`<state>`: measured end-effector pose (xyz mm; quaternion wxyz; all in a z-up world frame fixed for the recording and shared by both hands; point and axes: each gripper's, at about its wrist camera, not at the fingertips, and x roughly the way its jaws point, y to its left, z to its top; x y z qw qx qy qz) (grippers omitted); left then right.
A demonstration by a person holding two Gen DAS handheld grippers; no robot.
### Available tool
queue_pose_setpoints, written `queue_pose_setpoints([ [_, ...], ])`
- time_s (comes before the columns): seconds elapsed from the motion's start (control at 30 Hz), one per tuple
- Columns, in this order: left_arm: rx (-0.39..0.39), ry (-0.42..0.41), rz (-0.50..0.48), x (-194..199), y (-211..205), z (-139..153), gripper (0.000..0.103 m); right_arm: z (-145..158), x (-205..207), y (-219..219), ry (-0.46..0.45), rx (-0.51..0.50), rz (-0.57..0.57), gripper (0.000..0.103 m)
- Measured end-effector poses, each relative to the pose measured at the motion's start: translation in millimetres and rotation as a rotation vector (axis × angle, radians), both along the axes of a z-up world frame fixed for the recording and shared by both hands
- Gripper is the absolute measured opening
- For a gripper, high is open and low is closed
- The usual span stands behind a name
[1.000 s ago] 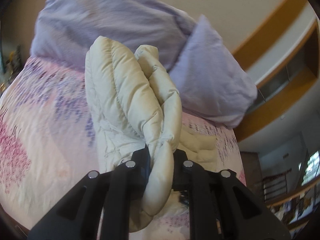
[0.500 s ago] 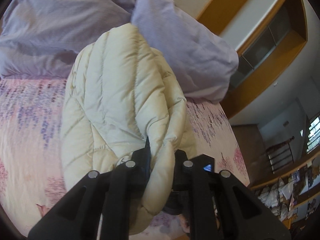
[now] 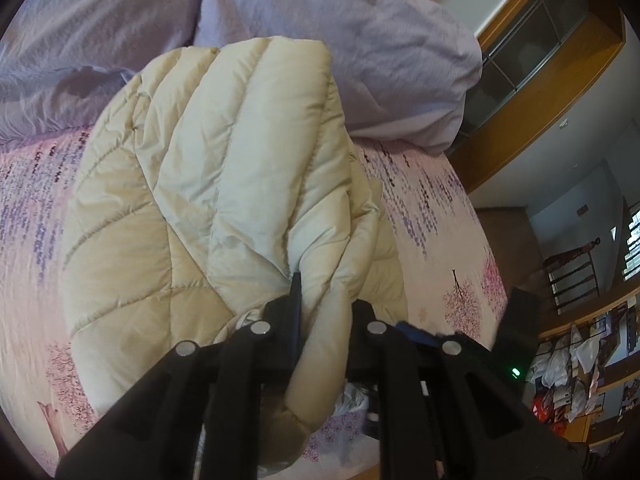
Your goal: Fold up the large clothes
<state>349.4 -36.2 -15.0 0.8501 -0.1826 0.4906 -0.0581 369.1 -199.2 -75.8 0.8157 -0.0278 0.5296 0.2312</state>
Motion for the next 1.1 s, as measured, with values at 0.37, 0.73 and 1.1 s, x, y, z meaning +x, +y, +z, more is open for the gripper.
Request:
queue_pose_setpoints([
  [0.37,-0.037,0.031,-0.13,10,-54,-12,0.015,-22,1,-15,0.019,-0.003,-0.052,0.056],
  [0.73,0.001,-0.025,-0.175,4,-47,16,0.047,-10,10,-48,-0.009,-0.04,-0.174,0.056],
  [1.1,0.257,0.014,0.048,-5,63,3,0.051,27,22,-65,-0.095,-0.081,-0.313,0.08],
])
